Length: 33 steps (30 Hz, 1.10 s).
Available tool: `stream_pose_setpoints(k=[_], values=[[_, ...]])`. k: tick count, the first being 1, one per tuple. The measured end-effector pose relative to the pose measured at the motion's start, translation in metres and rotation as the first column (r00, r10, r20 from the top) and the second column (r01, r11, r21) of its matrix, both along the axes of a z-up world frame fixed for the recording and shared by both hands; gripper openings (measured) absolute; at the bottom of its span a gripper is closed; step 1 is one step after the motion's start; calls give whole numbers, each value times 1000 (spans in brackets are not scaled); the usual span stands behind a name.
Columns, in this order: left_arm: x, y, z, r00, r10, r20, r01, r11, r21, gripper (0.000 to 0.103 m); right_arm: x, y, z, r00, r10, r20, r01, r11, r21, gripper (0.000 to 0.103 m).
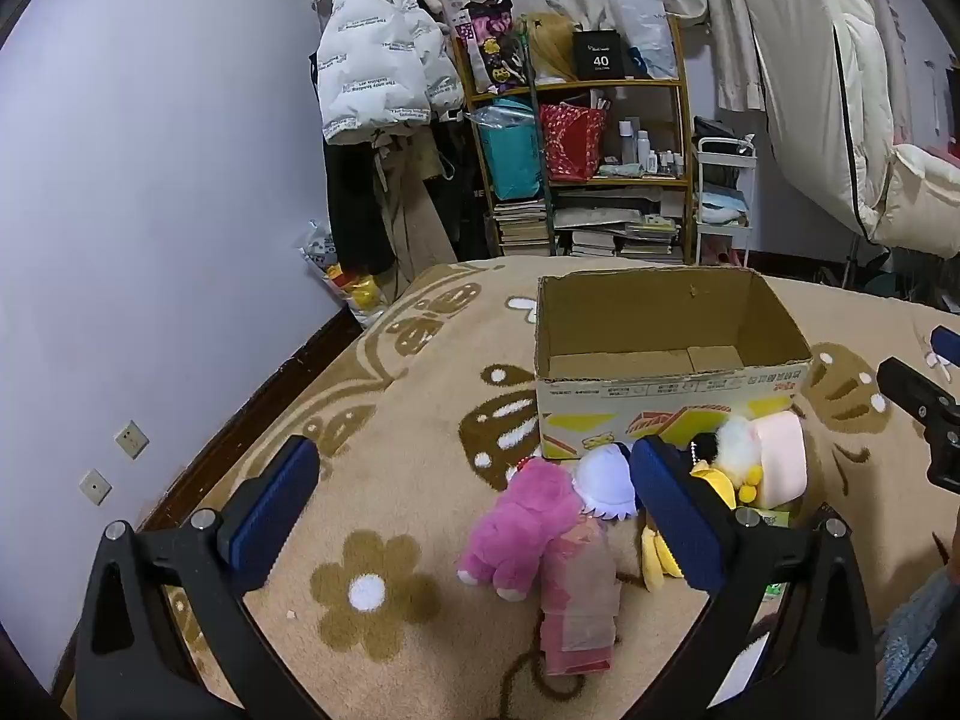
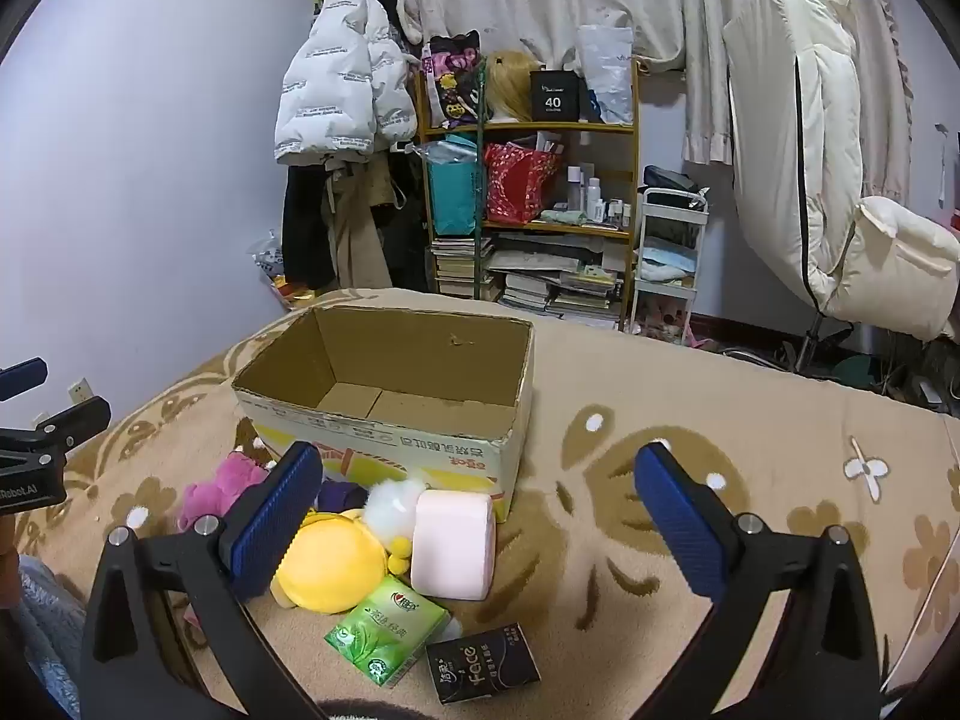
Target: Organize soft objects
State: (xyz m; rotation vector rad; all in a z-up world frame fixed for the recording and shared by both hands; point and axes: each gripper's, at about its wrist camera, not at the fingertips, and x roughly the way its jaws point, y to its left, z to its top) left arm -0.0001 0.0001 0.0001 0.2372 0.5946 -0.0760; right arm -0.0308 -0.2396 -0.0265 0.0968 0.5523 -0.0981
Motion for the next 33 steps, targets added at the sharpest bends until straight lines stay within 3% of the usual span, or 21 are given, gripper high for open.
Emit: stream_pose_setpoints(k=[33], values=[[0,5,5,1000,5,-1,-5,1000,-4,102,1,-1,-2,1000,0,2,0,1000,4,103]])
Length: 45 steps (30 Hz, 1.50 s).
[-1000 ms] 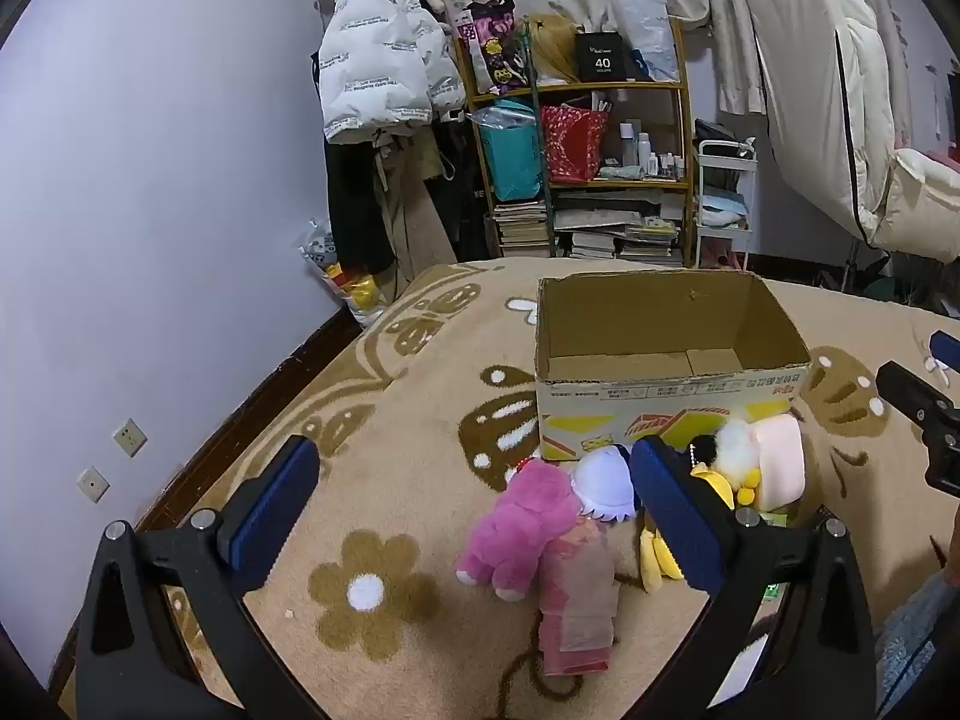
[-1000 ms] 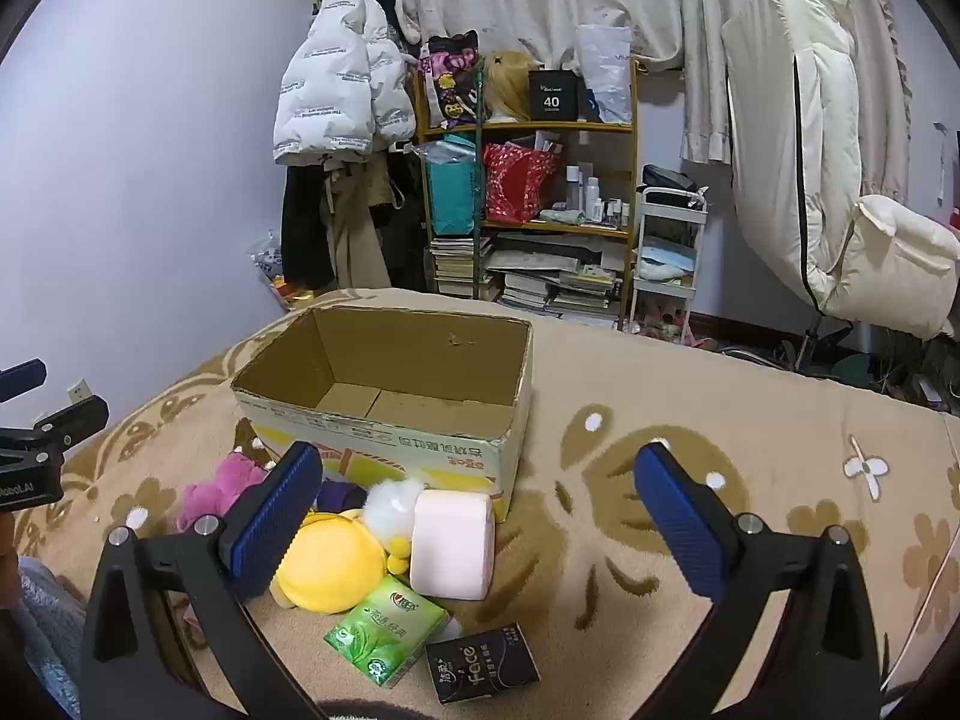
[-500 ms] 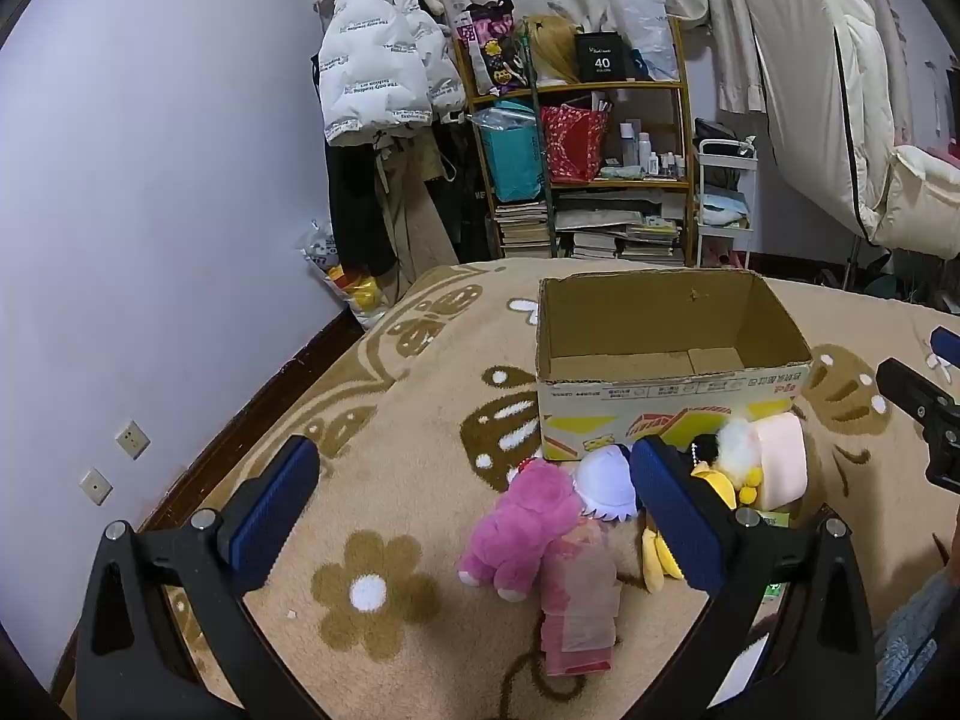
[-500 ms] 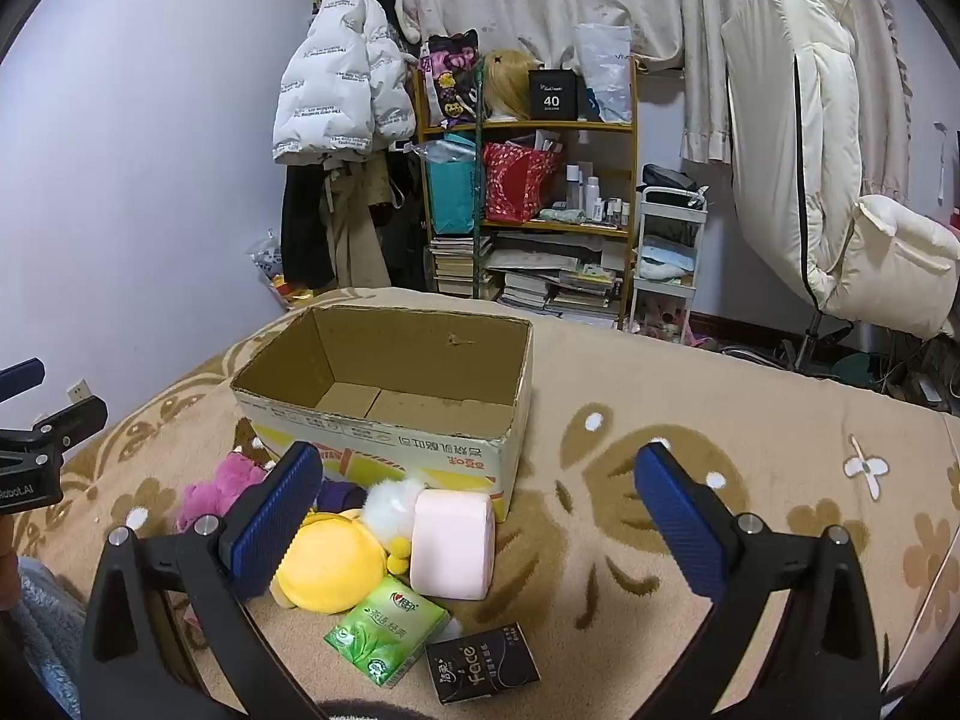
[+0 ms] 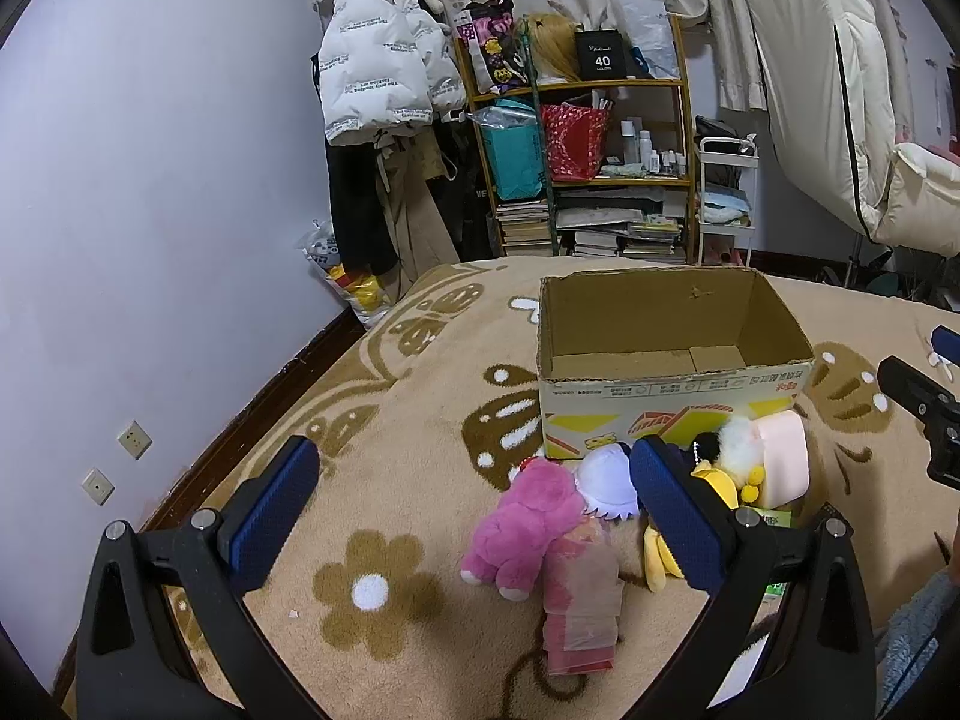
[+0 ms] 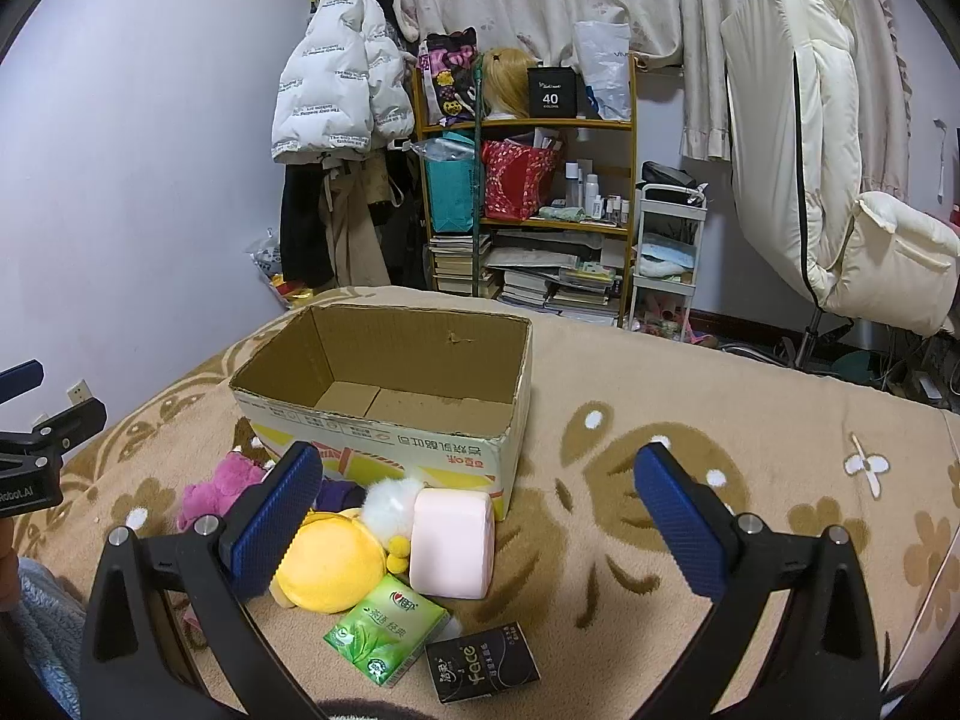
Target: Organize soft objects
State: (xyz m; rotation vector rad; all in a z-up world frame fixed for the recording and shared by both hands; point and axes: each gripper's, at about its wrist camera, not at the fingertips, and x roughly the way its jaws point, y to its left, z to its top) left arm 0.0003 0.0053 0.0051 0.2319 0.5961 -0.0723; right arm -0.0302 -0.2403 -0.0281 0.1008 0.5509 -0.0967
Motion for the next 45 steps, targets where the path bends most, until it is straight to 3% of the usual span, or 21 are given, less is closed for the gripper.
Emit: stream_pose_setpoints(k=[45], values=[[-1,-5,-3,1000,1,1,-1,1000,12,102,1,0,0,1000,1,-3,-1,1000,1,103]])
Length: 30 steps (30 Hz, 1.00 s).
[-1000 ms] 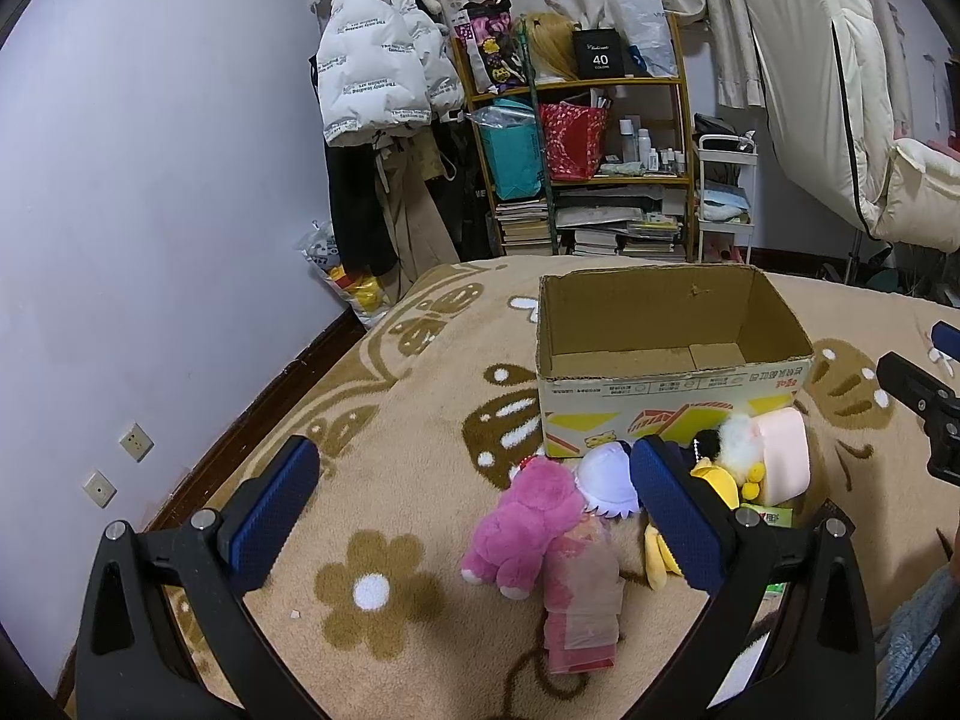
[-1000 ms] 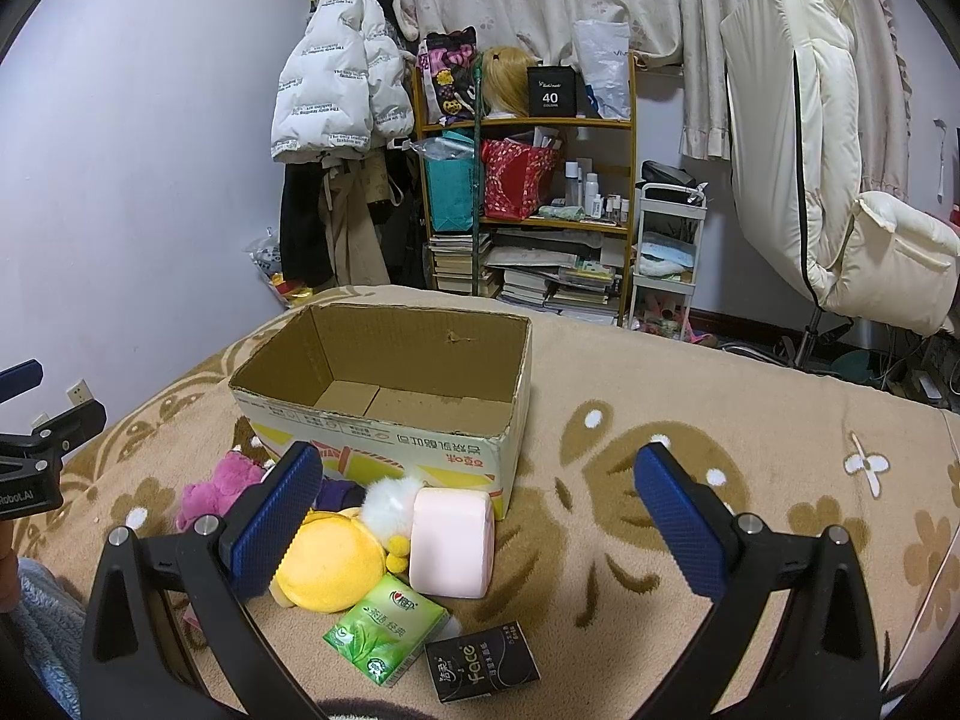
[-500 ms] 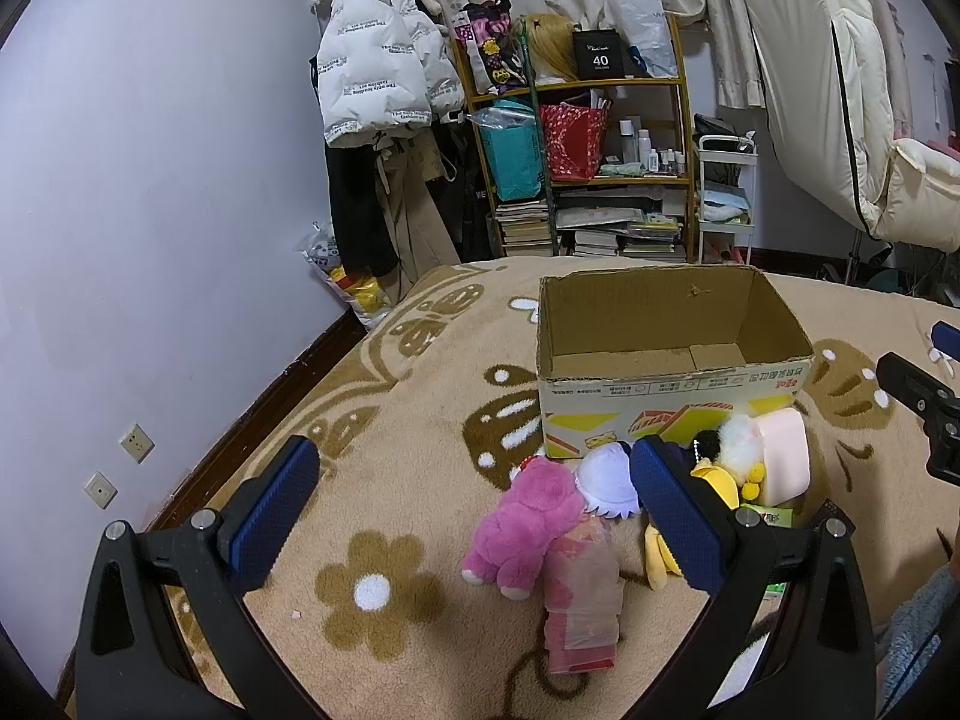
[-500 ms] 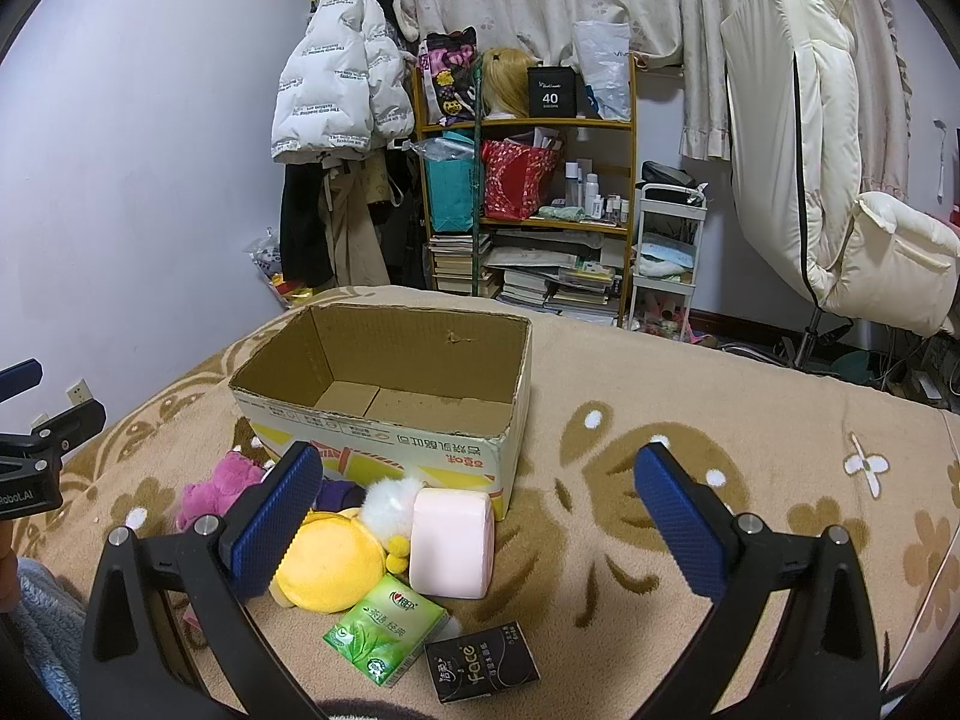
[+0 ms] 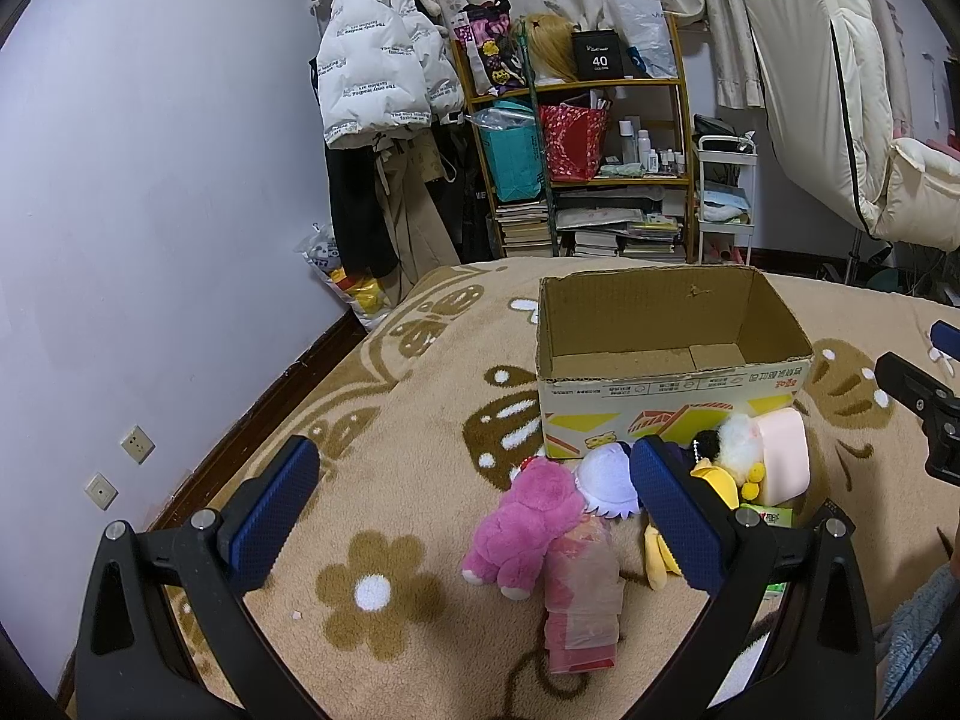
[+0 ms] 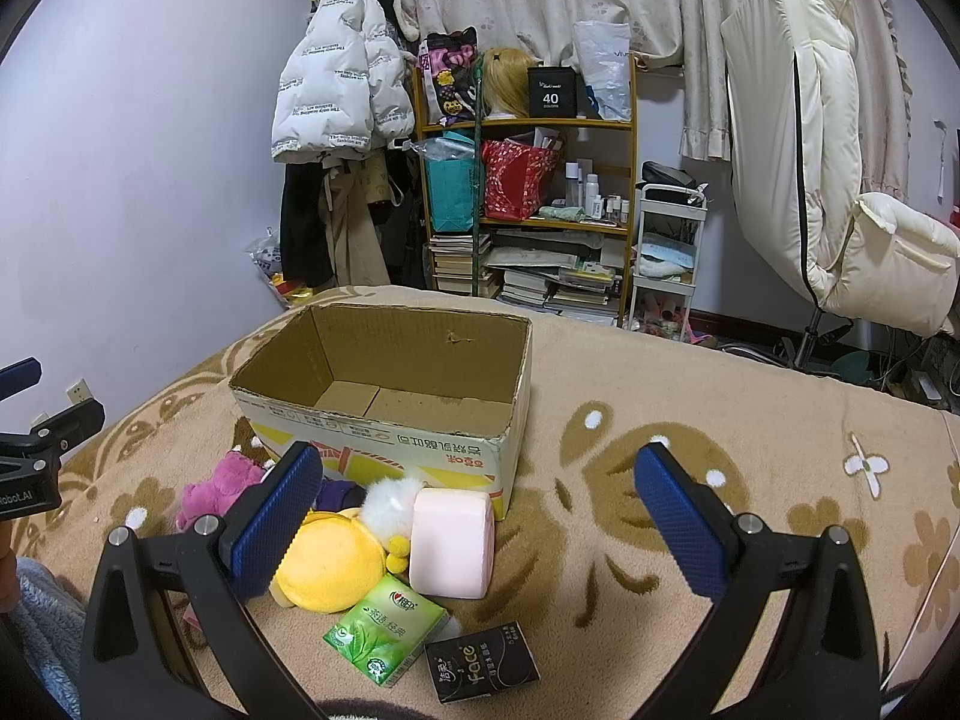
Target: Organize soft objects
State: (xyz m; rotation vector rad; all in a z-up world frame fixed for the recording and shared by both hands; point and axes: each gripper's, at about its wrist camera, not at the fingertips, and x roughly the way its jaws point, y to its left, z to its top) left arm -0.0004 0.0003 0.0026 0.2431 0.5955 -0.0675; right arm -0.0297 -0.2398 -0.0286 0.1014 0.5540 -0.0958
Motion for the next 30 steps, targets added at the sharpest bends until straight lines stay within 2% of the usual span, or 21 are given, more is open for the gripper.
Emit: stream_pose_setpoints(k=[24,30], values=[[-2,-2,1,1000,-10,-2,10,1000,8,102,1,2,-1,1000,-1,-3,1,1000,-2,103],[4,-3,-5,999,-24,-47,25,999,20,102,-4,0,1,1000,7,25,-8,1000,19,103]])
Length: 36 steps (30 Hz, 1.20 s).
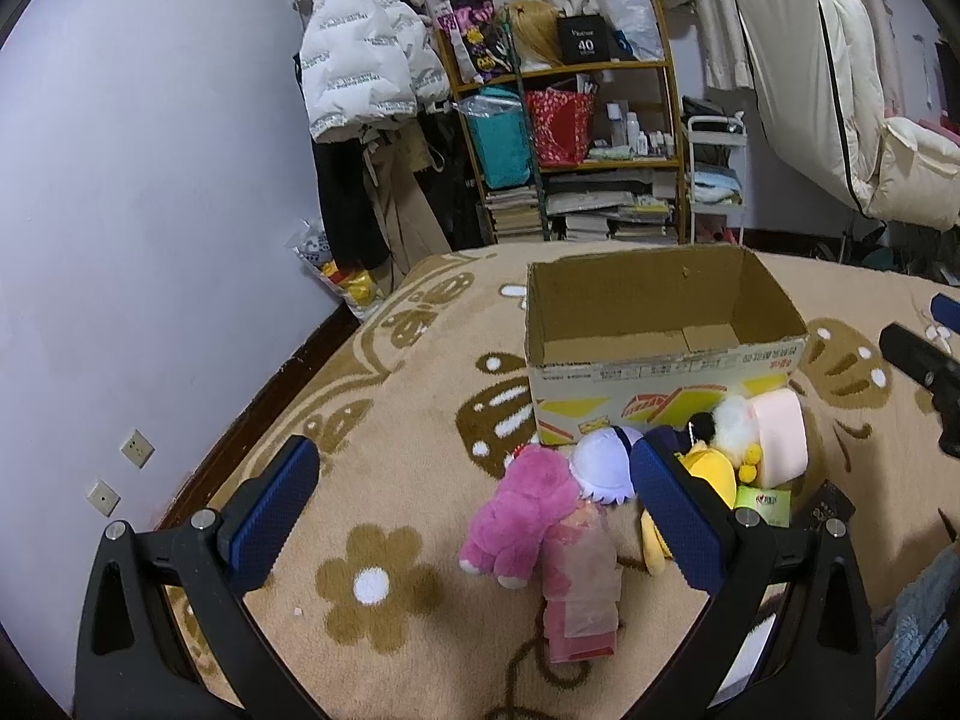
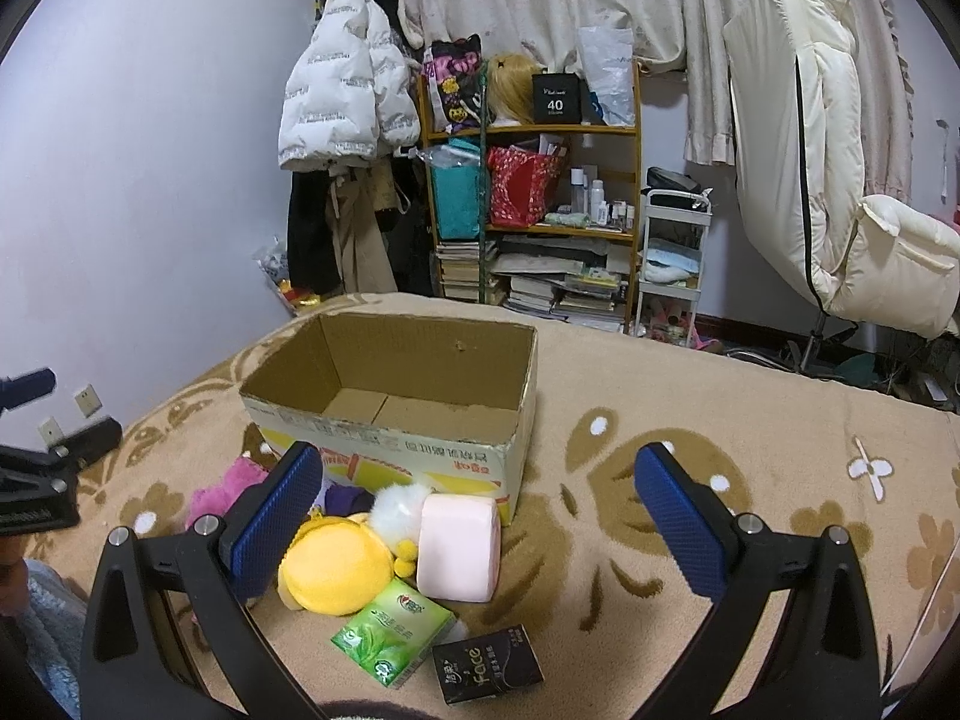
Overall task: Organize soft objects
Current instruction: 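Lower the left tool onto the pink bear while the right tool approaches the pink cushion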
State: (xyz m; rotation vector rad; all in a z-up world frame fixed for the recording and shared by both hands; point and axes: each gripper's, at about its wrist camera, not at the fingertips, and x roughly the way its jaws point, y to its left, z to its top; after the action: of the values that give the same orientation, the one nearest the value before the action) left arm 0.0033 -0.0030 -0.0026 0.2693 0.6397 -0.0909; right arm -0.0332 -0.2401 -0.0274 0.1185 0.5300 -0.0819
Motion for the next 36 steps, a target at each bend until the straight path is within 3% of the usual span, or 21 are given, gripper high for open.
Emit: stream_pose_setpoints(k=[19,36], values=[[63,9,-12,991,93,-92,-97,994,-43,102,28,-3,-8,998,22,-63,-17,997,77,103],[130,9,-75,944,133,-301,-153,987,-43,102,80,-15,-64,968,39,-248,-5,991,136,103]])
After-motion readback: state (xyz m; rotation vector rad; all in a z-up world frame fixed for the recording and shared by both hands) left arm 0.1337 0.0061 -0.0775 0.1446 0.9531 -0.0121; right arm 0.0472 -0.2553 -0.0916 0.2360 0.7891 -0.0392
